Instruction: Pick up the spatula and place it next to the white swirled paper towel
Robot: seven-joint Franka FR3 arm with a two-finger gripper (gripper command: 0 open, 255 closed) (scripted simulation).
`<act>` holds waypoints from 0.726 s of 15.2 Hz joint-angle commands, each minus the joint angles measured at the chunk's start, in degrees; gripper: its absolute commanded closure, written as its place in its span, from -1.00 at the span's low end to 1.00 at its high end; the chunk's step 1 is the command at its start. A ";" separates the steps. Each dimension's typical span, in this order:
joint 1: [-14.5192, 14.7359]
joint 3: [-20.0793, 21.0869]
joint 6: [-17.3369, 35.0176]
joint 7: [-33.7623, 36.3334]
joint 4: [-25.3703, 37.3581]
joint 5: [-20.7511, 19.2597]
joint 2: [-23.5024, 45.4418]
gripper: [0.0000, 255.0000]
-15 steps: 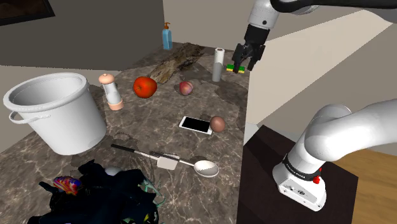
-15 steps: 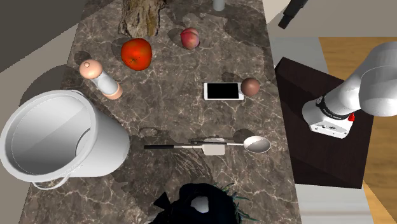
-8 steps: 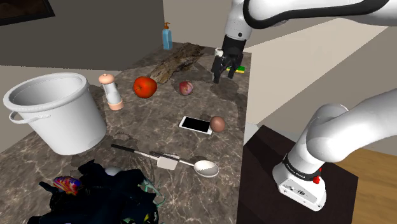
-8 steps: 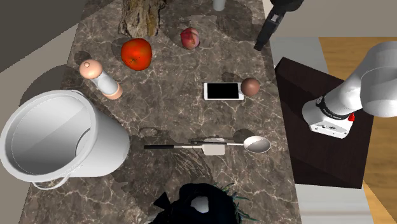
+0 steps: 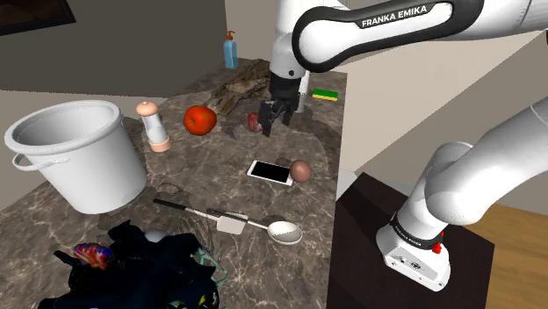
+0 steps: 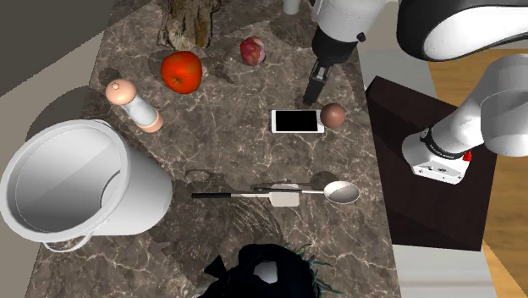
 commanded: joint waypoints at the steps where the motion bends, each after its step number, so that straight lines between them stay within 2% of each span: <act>1: 0.77 1.61 1.92 0.53 1.54 -0.51 3.35 -1.00; 6: 2.77 5.69 5.92 2.84 5.90 -2.96 11.72 -1.00; 11: 5.03 9.17 8.84 5.90 11.36 -7.18 20.62 -1.00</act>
